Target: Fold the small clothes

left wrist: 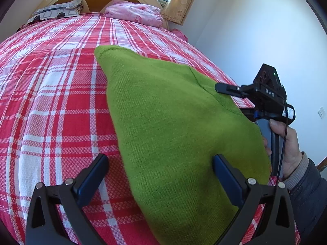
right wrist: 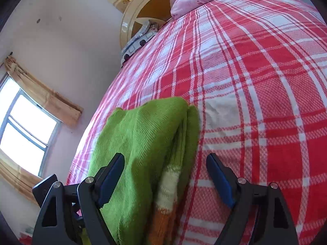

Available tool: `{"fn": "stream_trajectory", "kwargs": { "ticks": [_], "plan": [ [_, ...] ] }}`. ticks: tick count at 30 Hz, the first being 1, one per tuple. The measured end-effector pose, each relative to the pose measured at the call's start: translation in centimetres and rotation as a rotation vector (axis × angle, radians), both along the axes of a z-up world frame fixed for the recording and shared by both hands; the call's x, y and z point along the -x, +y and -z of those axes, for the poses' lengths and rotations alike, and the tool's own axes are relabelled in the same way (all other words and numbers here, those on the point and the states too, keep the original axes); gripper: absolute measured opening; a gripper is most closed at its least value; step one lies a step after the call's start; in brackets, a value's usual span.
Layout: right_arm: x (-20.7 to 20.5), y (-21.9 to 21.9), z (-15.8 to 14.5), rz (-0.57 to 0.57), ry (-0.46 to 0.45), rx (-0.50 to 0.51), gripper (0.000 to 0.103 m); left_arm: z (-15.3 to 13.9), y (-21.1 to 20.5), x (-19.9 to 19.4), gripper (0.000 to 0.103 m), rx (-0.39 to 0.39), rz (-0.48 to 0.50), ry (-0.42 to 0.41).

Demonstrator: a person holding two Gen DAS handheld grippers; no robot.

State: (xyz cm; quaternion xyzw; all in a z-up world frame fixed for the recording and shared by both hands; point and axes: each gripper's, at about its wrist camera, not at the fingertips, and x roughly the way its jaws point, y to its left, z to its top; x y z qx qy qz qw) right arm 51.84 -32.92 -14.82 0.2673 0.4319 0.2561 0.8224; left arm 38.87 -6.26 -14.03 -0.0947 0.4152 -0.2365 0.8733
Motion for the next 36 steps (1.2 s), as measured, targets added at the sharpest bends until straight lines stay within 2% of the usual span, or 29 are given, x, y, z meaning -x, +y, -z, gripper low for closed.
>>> {"fn": "stream_trajectory", "kwargs": {
  "ticks": [2, 4, 5, 8, 11, 15, 25, 28, 30, 36],
  "plan": [
    [-0.7, 0.6, 0.1, -0.024, 0.006, -0.015, 0.082, 0.0, -0.3, 0.0, 0.103, -0.019, 0.002, -0.002],
    [-1.2, 1.7, 0.1, -0.064, 0.005, 0.009, 0.068, 0.0, -0.5, 0.0, 0.103, -0.028, 0.004, -0.004],
    [-1.4, 2.1, 0.3, -0.077, 0.011, 0.017, 0.054, 0.0, -0.4, 0.0, 0.103, -0.025, 0.006, -0.003],
    [-1.6, 1.9, 1.0, -0.076, 0.008, -0.008, 0.046, 0.0, -0.4, 0.0, 0.103, -0.018, 0.010, -0.003],
    [-1.8, 1.6, 1.3, -0.074, 0.005, -0.029, 0.044, 0.0, -0.6, 0.0, 0.100, -0.019, 0.026, -0.008],
    [-1.9, 1.8, 1.3, -0.077, 0.003, -0.012, 0.044, -0.1, -0.9, 0.2, 0.091, -0.019, 0.048, -0.016],
    [-1.2, 2.1, 1.2, -0.067, -0.022, 0.023, 0.042, -0.2, -1.5, 0.3, 0.081, -0.036, 0.061, -0.020],
    [-0.7, 2.4, 0.9, -0.057, -0.034, 0.056, 0.039, -0.5, -1.6, 0.6, 0.069, -0.050, 0.066, -0.033],
    [0.1, 2.9, 0.1, -0.045, -0.050, 0.089, 0.032, -1.1, -1.5, 0.9, 0.050, -0.054, 0.070, -0.050],
    [2.3, 4.2, -1.3, -0.042, -0.096, 0.121, 0.028, -2.5, -1.2, 2.6, 0.043, -0.087, 0.084, -0.091]
  ]
}}
